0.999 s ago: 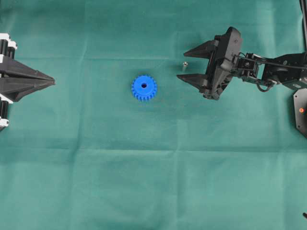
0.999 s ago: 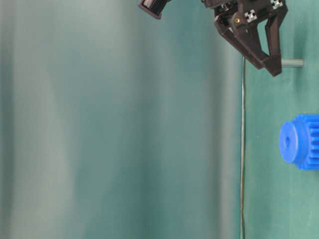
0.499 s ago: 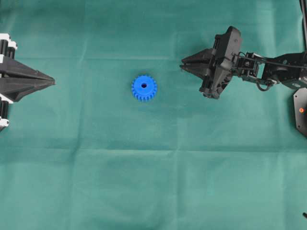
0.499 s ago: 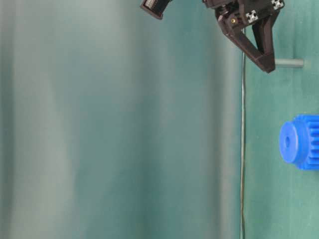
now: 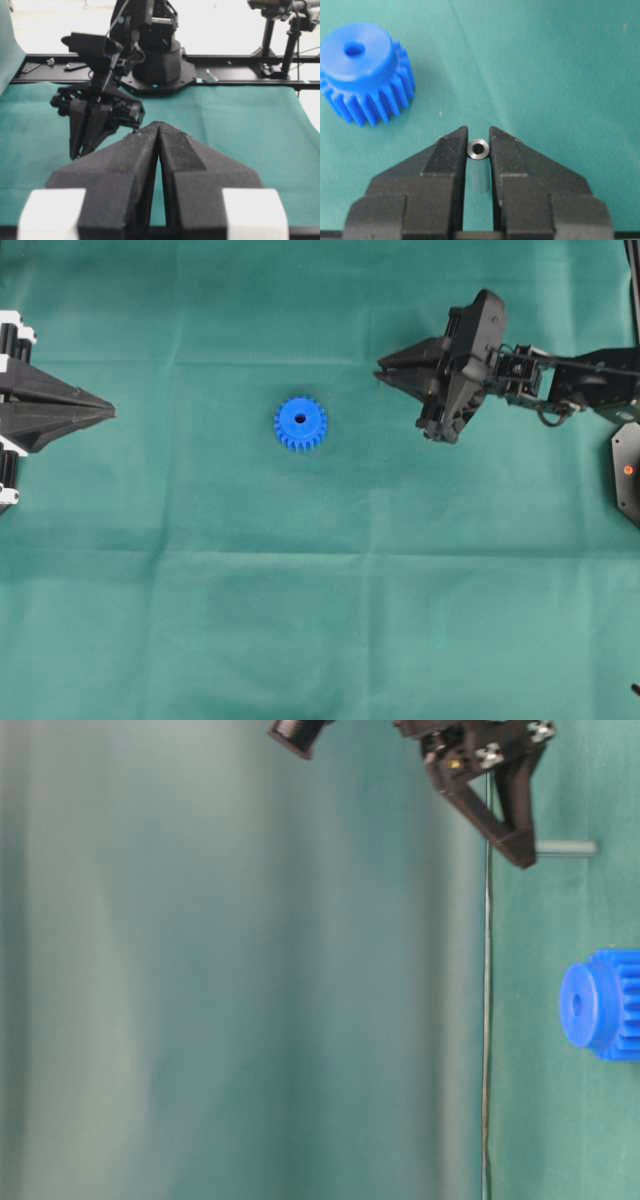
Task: Insert the shaft placed at a random location into the center hole of the small gear at another random location.
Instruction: 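Close the right gripper on the shaft and lift it upright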
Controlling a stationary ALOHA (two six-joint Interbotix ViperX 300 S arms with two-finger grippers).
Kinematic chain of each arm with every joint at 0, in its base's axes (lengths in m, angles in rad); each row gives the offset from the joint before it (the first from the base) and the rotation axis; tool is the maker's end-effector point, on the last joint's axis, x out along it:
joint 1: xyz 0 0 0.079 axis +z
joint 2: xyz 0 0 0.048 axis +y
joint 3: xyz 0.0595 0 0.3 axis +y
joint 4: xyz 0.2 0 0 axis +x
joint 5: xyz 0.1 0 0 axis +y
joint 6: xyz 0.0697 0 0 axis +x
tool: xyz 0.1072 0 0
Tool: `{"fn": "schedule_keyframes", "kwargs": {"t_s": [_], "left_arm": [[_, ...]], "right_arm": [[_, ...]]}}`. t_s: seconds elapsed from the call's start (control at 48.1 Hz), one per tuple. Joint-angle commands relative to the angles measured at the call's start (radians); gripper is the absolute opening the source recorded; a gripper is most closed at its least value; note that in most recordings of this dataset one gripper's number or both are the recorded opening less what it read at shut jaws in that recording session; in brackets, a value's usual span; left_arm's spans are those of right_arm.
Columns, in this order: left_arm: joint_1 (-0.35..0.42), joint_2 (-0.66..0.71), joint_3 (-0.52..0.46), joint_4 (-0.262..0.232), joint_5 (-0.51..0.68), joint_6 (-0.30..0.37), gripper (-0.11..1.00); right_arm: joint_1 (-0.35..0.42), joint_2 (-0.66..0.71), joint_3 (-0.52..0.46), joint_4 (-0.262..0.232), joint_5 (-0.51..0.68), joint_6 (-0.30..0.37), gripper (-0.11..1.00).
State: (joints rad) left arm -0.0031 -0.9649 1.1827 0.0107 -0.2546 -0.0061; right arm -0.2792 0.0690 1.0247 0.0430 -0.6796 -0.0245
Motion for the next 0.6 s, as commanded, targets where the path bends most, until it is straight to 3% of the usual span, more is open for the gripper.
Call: {"fn": "schedule_keyframes", "kwargs": {"t_s": [0.0, 0.229, 0.582], "left_arm": [[-0.003, 0.008, -0.025, 0.002, -0.003, 0.000, 0.00], [-0.003, 0.008, -0.025, 0.003, -0.002, -0.002, 0.00], [-0.003, 0.008, -0.023, 0.003, 0.005, 0.000, 0.00]], "right_arm": [[-0.003, -0.072, -0.028, 0.002, 0.058, -0.017, 0.13], [-0.003, -0.137, -0.048, -0.003, 0.135, -0.017, 0.13], [-0.003, -0.135, -0.049, -0.005, 0.140, -0.018, 0.13]]}}
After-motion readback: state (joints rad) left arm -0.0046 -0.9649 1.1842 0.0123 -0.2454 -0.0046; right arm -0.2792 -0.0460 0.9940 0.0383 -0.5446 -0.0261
